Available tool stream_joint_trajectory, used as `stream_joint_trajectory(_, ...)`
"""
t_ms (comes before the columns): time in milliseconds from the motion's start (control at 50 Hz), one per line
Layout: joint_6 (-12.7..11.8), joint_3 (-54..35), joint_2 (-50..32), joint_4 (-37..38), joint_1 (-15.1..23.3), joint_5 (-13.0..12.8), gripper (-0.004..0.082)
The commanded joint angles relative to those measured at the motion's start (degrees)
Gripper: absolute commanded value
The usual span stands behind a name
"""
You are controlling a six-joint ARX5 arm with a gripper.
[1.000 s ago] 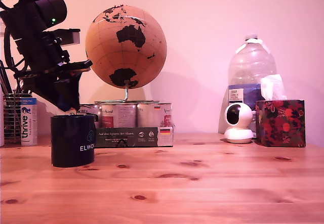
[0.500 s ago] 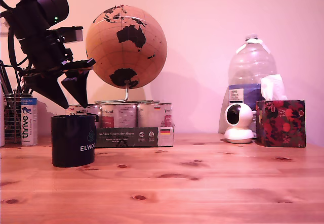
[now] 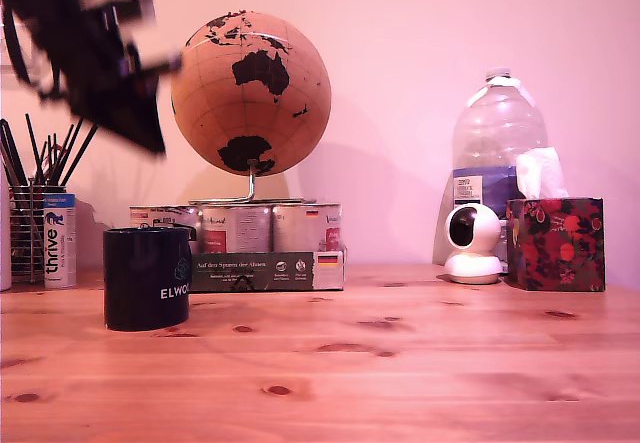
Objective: Pick up the coffee capsules from the table one by one and drop them inside the nearest coffee cup
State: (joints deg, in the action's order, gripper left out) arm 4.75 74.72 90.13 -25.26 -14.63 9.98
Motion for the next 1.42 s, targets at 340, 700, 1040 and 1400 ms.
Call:
stream_joint_trajectory(340, -3.4, -21.5, -17.1, 10.4, 2.3, 0.1, -0.0020)
stream_joint_trajectory(700, -7.0, -37.9, -31.3, 16.9, 8.9, 0.1, -0.0020)
stream_joint_trajectory(1040, -9.3, -52.3, -50.7, 19.6, 10.1, -1.9, -0.0020)
stream_joint_trajectory(1400, -9.3, -54.6, -66.1, 18.0, 10.1, -1.8, -0.0020)
